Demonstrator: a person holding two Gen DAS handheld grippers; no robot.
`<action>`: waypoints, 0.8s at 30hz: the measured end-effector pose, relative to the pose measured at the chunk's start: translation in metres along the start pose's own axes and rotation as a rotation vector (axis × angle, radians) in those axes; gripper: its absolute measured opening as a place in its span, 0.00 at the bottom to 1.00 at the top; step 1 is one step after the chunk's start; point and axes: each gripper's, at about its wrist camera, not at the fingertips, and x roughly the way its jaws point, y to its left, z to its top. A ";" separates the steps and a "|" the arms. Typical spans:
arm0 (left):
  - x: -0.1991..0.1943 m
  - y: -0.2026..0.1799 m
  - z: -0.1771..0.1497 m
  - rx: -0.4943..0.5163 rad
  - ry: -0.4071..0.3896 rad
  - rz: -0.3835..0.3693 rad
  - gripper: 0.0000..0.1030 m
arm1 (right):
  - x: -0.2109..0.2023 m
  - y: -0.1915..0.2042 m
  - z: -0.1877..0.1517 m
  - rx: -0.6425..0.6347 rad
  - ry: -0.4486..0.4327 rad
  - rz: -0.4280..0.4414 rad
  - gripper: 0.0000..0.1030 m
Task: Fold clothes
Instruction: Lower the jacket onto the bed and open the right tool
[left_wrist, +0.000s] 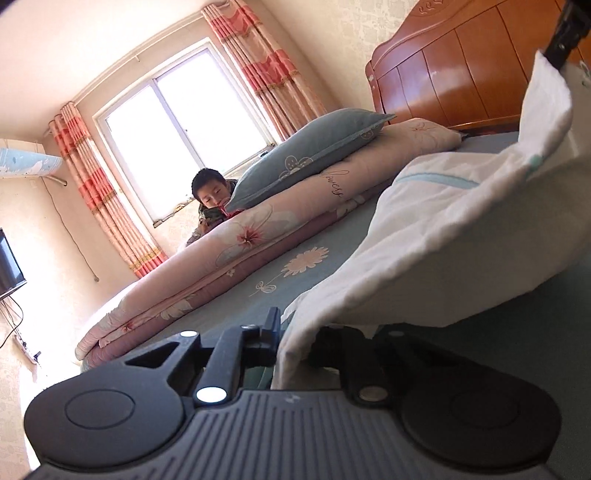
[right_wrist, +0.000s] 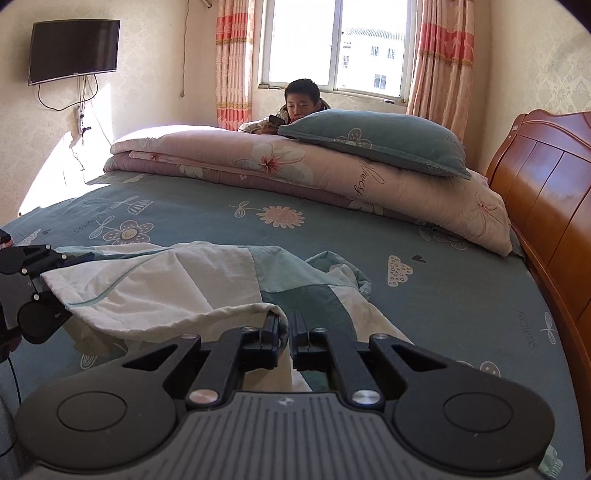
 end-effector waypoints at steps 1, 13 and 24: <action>-0.009 0.004 0.003 0.007 0.002 -0.045 0.12 | -0.002 0.002 -0.007 -0.016 0.022 -0.006 0.07; -0.046 -0.033 -0.086 0.402 0.328 -0.323 0.22 | 0.016 0.055 -0.123 -0.210 0.457 0.031 0.26; -0.032 0.013 -0.088 0.051 0.355 -0.501 0.49 | -0.003 0.084 -0.122 -0.244 0.427 0.158 0.48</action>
